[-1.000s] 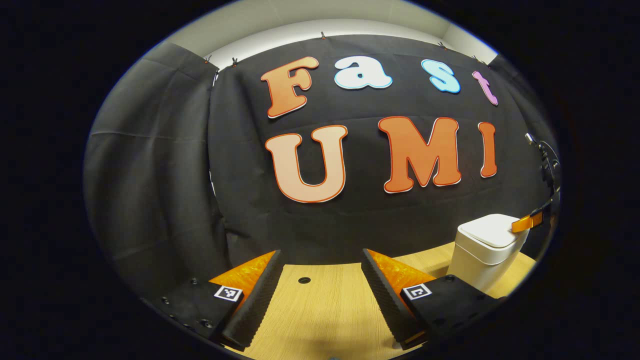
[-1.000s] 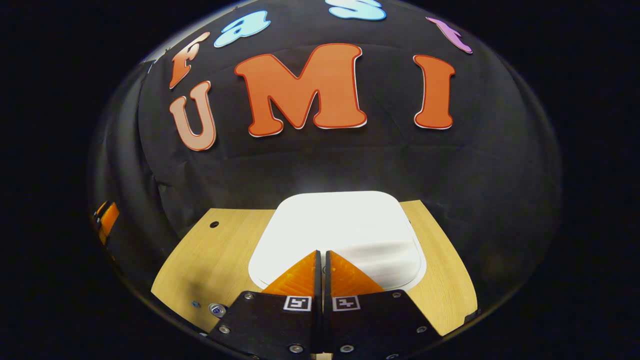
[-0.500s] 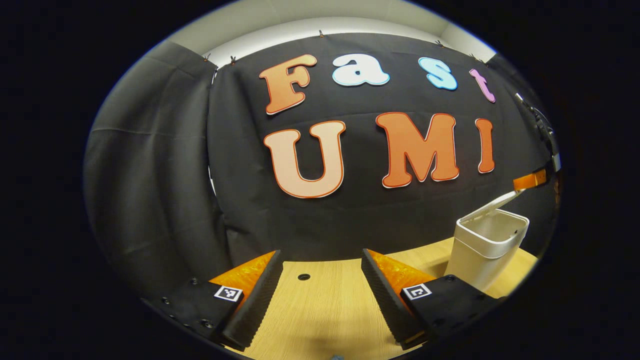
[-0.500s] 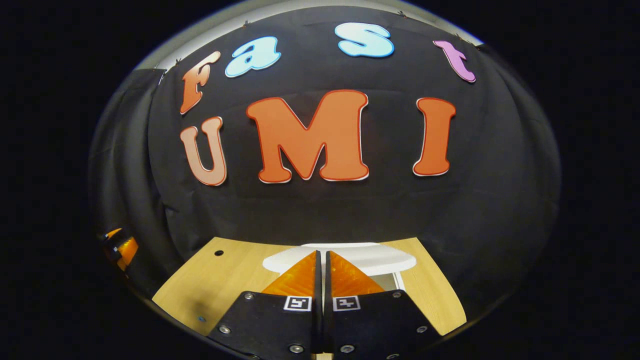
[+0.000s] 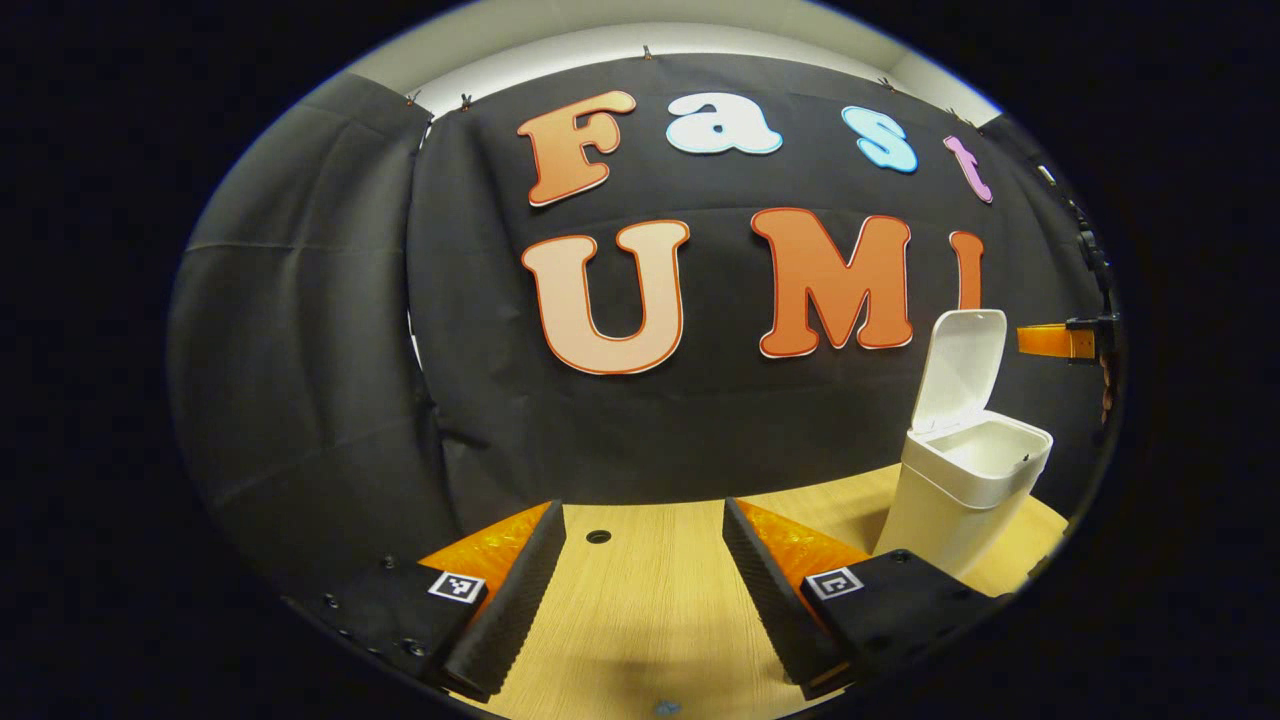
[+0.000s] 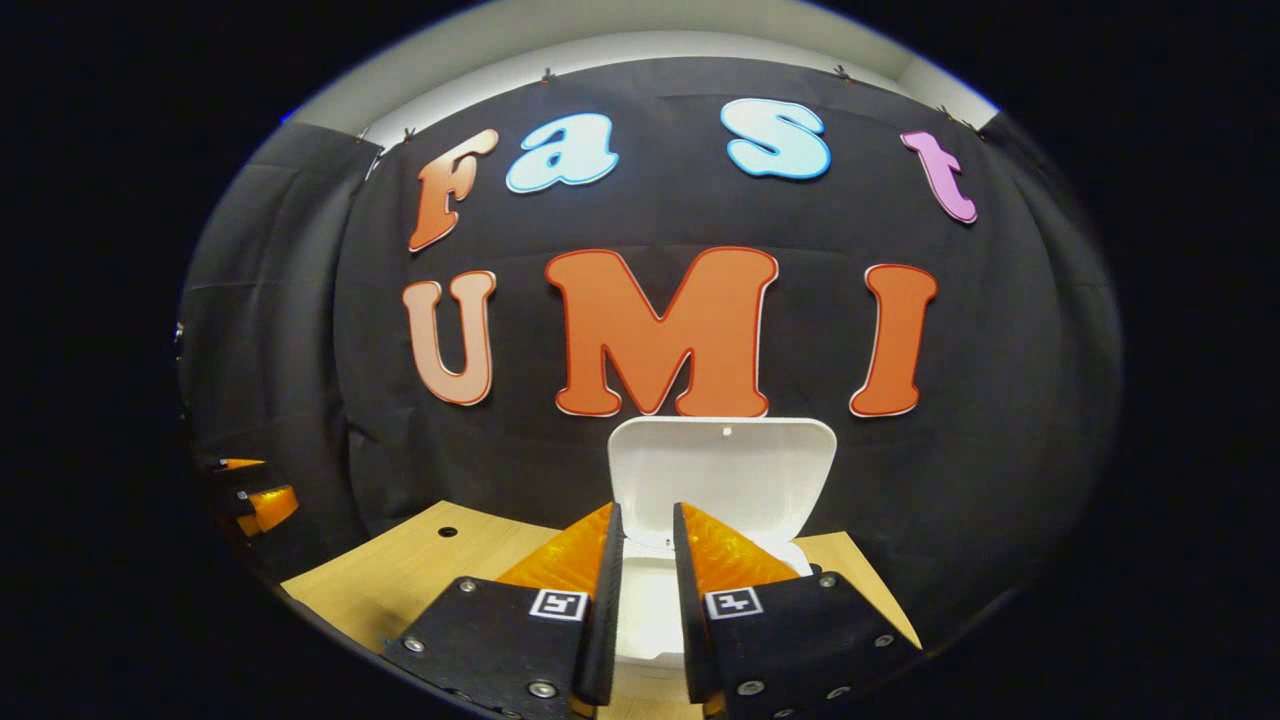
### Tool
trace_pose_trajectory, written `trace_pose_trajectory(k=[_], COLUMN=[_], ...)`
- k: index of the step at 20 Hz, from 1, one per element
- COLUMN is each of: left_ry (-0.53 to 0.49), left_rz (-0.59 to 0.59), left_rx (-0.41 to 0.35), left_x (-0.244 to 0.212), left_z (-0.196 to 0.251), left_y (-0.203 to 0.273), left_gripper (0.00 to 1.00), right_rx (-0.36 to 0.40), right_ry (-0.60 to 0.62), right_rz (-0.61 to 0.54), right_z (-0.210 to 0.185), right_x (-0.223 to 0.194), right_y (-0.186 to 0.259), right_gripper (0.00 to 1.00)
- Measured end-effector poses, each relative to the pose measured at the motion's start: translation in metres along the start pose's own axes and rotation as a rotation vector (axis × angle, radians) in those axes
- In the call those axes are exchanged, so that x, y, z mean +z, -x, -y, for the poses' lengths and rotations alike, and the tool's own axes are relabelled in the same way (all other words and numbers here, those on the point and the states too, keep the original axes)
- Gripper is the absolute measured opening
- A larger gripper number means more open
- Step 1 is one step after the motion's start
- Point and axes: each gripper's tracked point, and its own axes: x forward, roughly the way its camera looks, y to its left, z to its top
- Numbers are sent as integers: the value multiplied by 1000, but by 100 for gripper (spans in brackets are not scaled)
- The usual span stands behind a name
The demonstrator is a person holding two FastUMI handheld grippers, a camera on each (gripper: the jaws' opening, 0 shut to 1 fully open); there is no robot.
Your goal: Press the lid of the desktop garbage bin to open it, pick up the crumpled paper on the desktop and throw it into the bin, then pick up the pop can on the desktop and drop it into the bin, and finally close the garbage bin lid.
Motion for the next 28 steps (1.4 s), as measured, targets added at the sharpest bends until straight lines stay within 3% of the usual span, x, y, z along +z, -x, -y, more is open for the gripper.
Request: trace_pose_trajectory(k=[2, 7, 12, 15, 17, 23, 28], left_ry=[-2, 9, 48, 81, 99, 137, 187], left_rz=[-17, -137, -271, -352, -422, -631, -798], left_rx=[-8, -17, -13, -32, -59, -106, -81], left_x=[-7, -45, -85, -110, -135, -218, -283], left_z=[2, 2, -5, -3, 1, 12, 12], left_y=[-1, -6, -7, -7, -7, 5, 21], left_gripper=[100, 100, 96, 100, 97, 99, 98], right_rx=[48, 148, 229, 273, 308, 368, 390], right_ry=[-9, -12, 7, 17, 19, 52, 79], right_rz=[-4, -60, -66, -100, -134, -235, -290], right_z=[-24, -72, -104, -122, -133, -158, -172], right_x=[-7, -40, -51, -66, -81, -131, -171], right_y=[0, 6, 12, 15, 19, 23, 30], right_gripper=[33, 61, 67, 85, 92, 98, 98])
